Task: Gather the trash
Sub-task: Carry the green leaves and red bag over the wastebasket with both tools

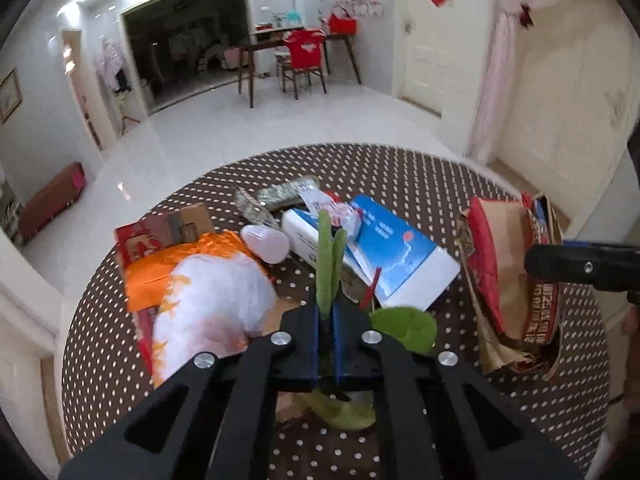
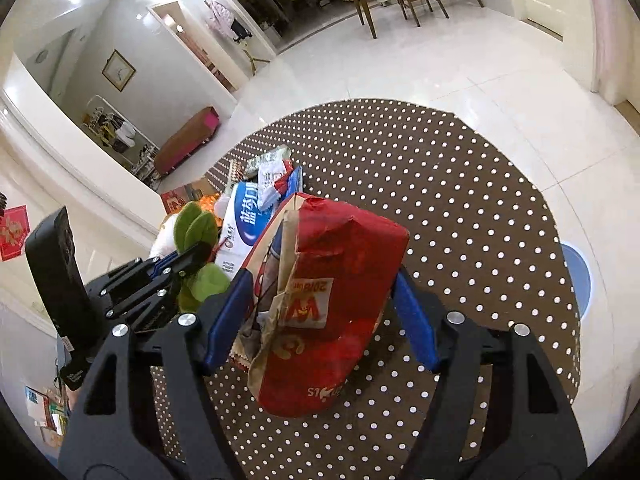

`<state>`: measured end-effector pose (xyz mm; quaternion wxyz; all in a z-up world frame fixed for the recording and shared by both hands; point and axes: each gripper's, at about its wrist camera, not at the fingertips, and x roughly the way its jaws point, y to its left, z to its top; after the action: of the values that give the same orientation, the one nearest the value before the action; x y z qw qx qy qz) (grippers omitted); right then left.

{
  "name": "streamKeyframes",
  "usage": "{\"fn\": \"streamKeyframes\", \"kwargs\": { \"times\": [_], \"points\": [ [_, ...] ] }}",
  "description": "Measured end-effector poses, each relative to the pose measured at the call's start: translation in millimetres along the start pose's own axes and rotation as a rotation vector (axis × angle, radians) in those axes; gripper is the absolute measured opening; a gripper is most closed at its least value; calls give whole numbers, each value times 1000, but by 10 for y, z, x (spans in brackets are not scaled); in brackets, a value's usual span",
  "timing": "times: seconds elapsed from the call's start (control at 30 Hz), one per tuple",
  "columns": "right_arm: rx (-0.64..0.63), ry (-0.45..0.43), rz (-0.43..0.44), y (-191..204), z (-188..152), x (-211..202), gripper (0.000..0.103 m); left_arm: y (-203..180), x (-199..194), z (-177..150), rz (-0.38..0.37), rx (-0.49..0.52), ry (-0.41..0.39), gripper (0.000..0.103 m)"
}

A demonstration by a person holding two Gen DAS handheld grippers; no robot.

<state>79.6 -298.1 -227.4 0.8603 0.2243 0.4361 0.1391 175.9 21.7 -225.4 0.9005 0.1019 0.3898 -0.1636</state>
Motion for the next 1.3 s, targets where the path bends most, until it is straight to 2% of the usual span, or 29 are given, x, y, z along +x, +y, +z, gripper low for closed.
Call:
{"fn": "streamKeyframes", "kwargs": {
  "times": [0.1,0.33,0.47,0.67,0.87,1.07,1.3],
  "points": [
    [1,-27,18,-45,45,-136,69,80,-172,49,-12,-71,-39,5],
    [-3,-88,14,-71,169,-353,69,94,-542,196,-37,-132,-128,5],
    [-3,-133,5,-126,250,-503,69,-20,-712,378,-78,-139,-185,5],
    [27,-206,-27,-360,400,-783,69,-346,-753,679,-149,-93,-218,5],
    [86,-291,-95,-823,540,-1136,69,-924,-592,1025,-262,-34,-217,5],
    [181,-358,-208,-1494,582,-1498,70,-1704,-229,1334,-370,29,-164,5],
    [311,-340,-348,-2350,471,-1577,70,-2670,372,1421,-430,137,-50,5]
  ]
}}
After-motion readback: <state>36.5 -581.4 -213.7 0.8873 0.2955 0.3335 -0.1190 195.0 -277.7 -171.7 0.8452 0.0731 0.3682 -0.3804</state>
